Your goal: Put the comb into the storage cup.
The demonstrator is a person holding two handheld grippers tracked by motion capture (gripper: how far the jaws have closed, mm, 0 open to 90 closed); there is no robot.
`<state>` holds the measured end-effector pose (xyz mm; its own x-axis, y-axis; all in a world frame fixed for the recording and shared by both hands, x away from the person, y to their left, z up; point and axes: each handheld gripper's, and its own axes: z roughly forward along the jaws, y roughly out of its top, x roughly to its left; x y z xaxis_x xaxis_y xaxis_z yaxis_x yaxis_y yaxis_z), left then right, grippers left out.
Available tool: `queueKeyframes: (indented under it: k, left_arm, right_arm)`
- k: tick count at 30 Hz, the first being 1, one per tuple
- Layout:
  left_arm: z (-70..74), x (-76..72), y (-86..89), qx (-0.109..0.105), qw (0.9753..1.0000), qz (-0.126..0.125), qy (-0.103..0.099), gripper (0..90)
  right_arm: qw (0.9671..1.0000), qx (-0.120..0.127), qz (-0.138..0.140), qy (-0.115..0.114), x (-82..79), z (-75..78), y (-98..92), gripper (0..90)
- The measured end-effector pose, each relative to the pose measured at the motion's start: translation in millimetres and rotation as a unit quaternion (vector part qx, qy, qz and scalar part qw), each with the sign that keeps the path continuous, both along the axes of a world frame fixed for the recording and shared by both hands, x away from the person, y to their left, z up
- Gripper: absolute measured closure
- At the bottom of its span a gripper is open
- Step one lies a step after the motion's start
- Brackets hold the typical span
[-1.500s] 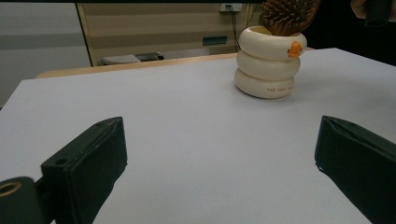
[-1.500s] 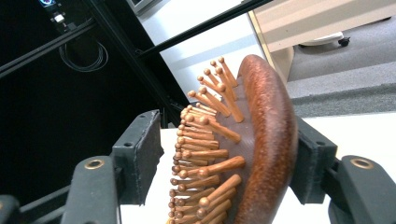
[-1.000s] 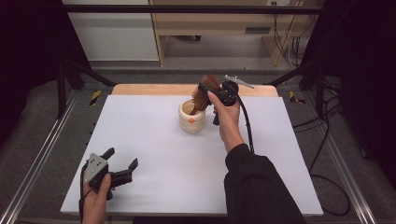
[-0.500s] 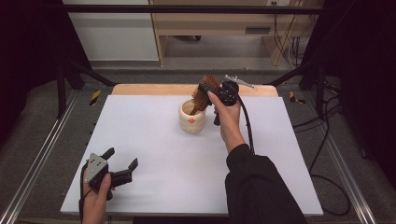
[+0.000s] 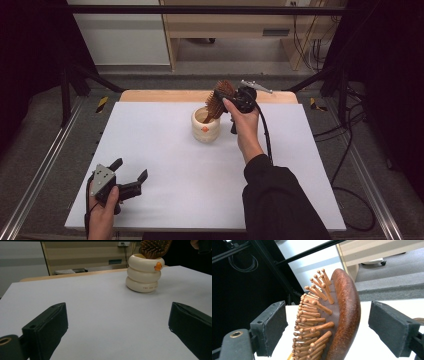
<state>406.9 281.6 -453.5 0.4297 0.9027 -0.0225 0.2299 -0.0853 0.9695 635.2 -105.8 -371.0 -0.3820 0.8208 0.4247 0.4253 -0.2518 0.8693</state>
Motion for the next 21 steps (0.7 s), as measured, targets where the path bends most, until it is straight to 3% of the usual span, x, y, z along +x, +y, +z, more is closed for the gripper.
queueKeyframes:
  k: [5,11,16,21]
  left_arm:
    - [0.0,0.0,0.2,0.000,1.0000,0.000,0.000,2.4]
    - [0.0,0.0,0.0,-0.001,1.0000,0.001,-0.001,2.4]
    - [-0.1,0.0,0.3,0.000,1.0000,0.002,0.000,2.4]
    - [0.0,-0.5,0.8,-0.001,1.0000,0.004,-0.001,2.4]
  right_arm:
    - [0.9999,-0.010,-0.007,-0.006,-1.1,1.9,-1.6,14.6]
    - [0.9984,-0.050,-0.014,-0.024,-6.0,6.7,-1.5,12.1]
    - [0.9958,-0.076,-0.021,-0.046,-11.8,12.5,-4.1,10.3]
    - [0.9933,-0.085,-0.030,-0.072,-18.9,20.5,-8.9,9.2]
